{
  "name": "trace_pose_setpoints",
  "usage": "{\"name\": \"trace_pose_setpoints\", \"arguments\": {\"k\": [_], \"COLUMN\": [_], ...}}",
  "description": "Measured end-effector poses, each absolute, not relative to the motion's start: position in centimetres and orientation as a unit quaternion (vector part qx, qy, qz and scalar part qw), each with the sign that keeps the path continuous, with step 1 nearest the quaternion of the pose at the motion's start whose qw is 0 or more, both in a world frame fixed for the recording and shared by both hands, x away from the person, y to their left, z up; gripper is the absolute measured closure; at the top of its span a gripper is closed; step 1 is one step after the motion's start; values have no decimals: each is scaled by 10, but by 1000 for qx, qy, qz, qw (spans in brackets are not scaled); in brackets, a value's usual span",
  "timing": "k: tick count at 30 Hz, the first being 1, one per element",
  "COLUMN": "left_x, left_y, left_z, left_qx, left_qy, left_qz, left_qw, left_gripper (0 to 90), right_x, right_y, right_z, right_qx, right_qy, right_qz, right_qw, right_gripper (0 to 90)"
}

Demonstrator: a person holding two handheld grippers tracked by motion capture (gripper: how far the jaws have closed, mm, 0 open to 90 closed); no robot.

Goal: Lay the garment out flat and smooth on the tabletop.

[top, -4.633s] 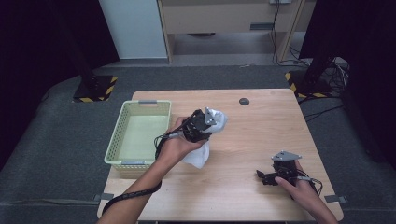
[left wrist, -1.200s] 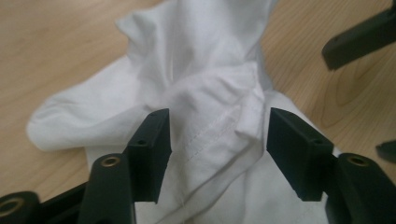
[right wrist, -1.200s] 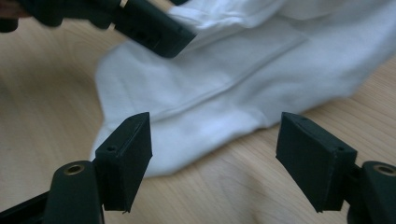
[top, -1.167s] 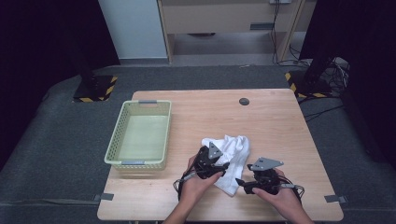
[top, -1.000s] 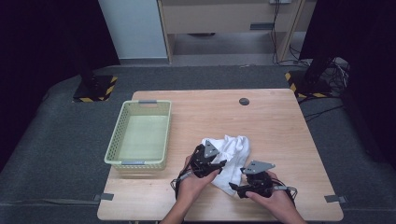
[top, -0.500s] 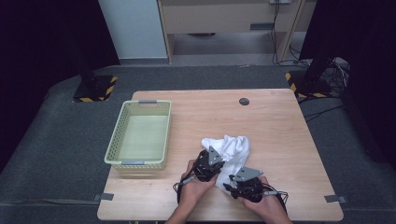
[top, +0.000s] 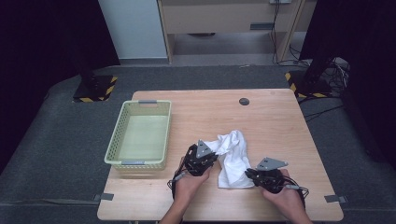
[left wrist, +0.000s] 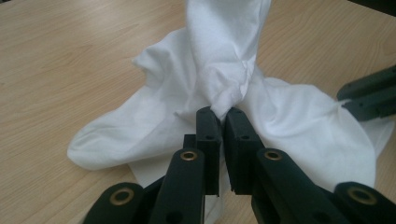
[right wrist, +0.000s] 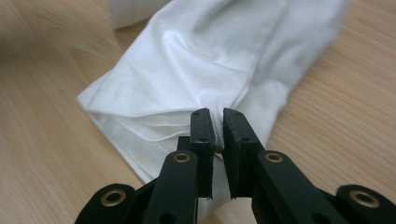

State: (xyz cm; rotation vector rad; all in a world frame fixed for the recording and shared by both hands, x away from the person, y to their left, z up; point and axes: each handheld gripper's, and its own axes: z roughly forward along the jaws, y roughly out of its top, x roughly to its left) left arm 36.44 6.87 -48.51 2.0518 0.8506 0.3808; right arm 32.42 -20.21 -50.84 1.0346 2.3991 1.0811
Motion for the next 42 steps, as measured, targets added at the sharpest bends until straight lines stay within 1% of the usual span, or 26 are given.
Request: {"name": "trace_pose_setpoints", "arguments": {"k": [4,5,7,10,11,15,17,21,27,30,39,42], "left_x": [364,363,363,362,361,360,359,356,352,351,346,347], "left_y": [67,66,65,66,67,66,66,67,71,73,74,76], "left_z": [-485,-485,-486,-488,-488,-487,-485,-485,-485,-488,-488,-487], "left_qx": [825,826,828,822,821,822,823,820,826,824,834,833], "left_qy": [337,335,333,341,343,341,339,337,335,336,322,321], "left_qz": [148,148,145,129,125,119,119,126,120,101,111,111], "left_qw": [429,428,428,437,439,441,441,445,438,445,435,437], "left_gripper": [853,853,853,853,853,857,858,861,862,862,862,862], "right_x": [328,328,327,324,325,323,323,326,337,341,349,349], "right_y": [-219,-220,-220,-215,-214,-204,-197,-183,-161,-154,-145,-144], "right_z": [-510,-509,-507,-497,-493,-476,-469,-463,-463,-463,-460,-462], "right_qx": [380,381,378,363,360,327,310,286,250,238,208,201], "right_qy": [834,833,832,829,827,824,825,829,842,846,850,853], "right_qz": [372,373,377,391,396,422,427,432,432,433,437,431], "right_qw": [148,149,152,169,173,191,202,210,203,202,205,216], "right_gripper": [824,811,749,584,545,458,445,437,440,440,427,416]}}
